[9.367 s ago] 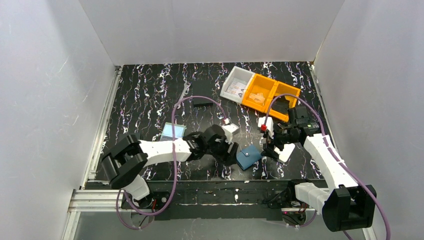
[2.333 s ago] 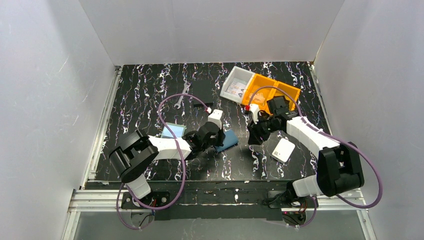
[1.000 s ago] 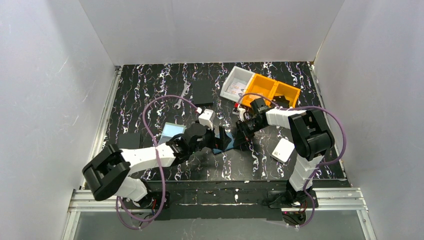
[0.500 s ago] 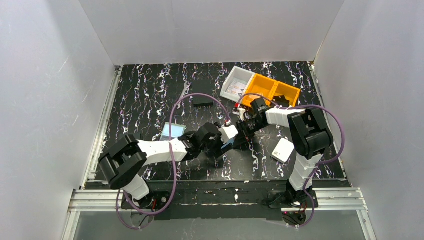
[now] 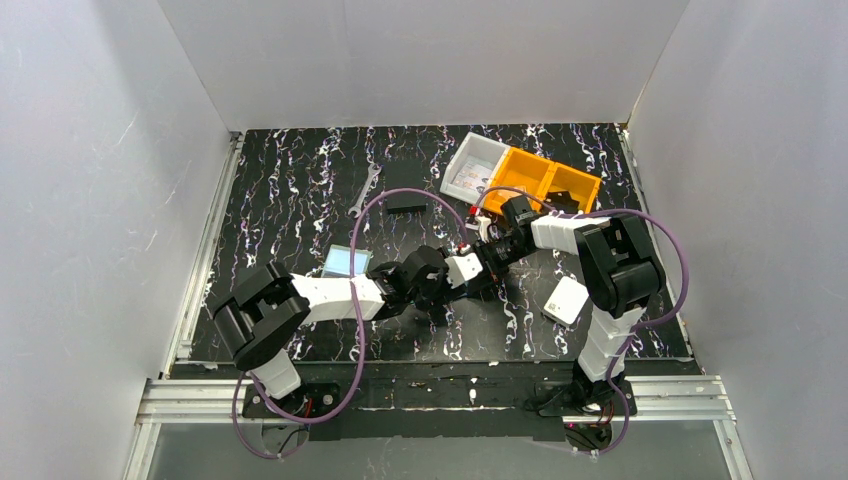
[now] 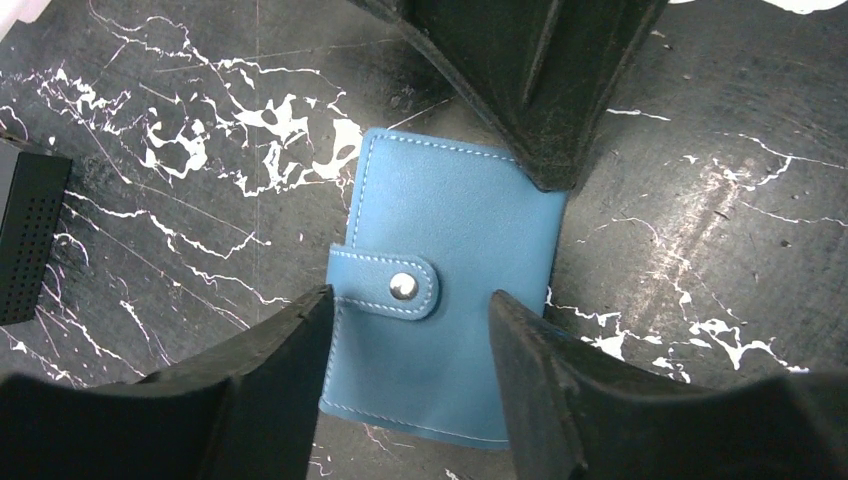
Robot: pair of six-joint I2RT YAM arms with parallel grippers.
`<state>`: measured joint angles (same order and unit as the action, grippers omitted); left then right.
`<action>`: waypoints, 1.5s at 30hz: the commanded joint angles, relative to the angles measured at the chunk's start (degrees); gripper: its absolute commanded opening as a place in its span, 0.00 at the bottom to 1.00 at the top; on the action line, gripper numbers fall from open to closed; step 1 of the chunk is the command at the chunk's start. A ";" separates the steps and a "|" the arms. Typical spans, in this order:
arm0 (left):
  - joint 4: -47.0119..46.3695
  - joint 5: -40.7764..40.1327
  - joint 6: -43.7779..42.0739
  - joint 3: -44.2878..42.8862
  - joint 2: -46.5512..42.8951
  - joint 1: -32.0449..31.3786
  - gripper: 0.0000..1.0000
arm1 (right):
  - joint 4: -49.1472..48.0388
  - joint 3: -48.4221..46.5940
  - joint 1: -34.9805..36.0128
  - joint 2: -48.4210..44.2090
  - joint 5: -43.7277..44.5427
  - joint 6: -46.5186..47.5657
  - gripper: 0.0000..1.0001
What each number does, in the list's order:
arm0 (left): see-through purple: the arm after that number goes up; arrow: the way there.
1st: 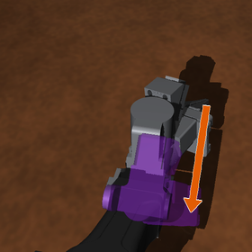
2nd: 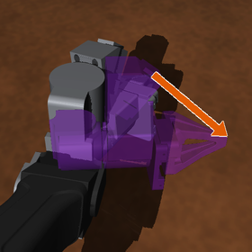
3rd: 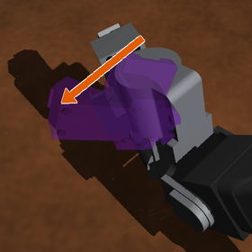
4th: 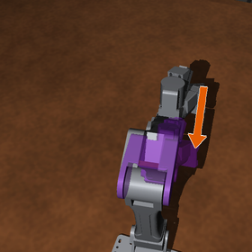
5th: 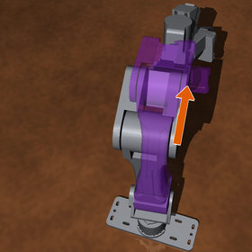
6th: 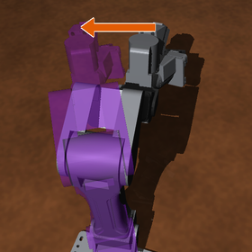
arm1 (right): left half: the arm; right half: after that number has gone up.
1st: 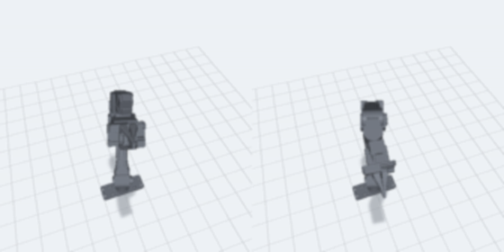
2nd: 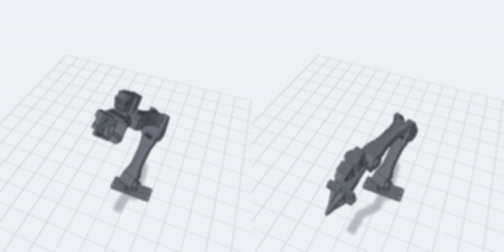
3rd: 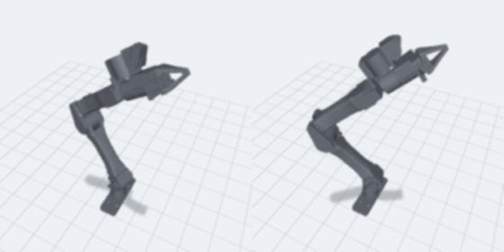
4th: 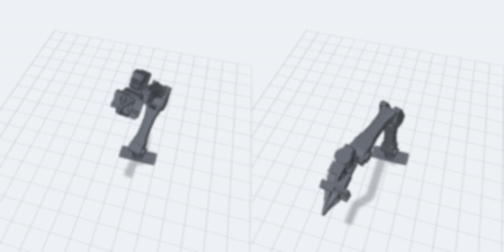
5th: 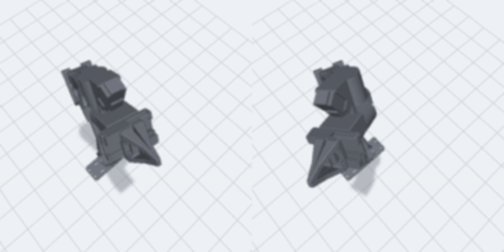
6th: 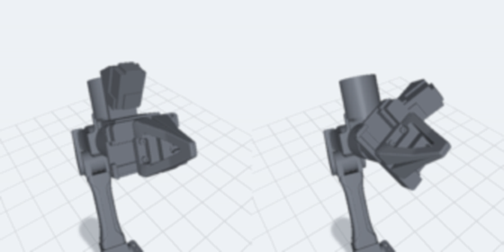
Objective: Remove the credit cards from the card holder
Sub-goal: Open the card holder at the center of the board.
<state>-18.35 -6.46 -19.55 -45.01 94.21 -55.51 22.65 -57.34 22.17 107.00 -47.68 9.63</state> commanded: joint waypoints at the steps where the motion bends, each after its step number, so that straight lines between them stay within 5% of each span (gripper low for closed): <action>1: -0.54 -5.25 -1.04 -1.68 1.60 0.31 0.45 | 0.72 -0.31 0.15 2.79 7.03 2.96 0.10; 6: -0.90 -5.33 1.98 -1.70 1.61 0.65 0.37 | 1.01 -0.31 0.14 3.09 7.26 3.33 0.10; 14: -2.67 -2.38 4.23 -0.58 -2.19 1.47 0.55 | 1.39 -0.56 0.11 3.28 7.16 3.70 0.09; 35: -2.90 3.98 -4.52 -5.85 4.60 2.65 0.56 | 1.95 -0.80 0.15 3.69 6.81 3.99 0.09; 45: -2.30 2.30 -3.18 -4.15 3.65 5.19 0.30 | 2.29 -0.93 0.15 3.93 6.81 4.28 0.09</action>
<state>-21.41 -2.24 -22.94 -49.58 99.15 -52.51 24.34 -57.98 22.20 108.49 -48.21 10.90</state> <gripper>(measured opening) 0.352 0.097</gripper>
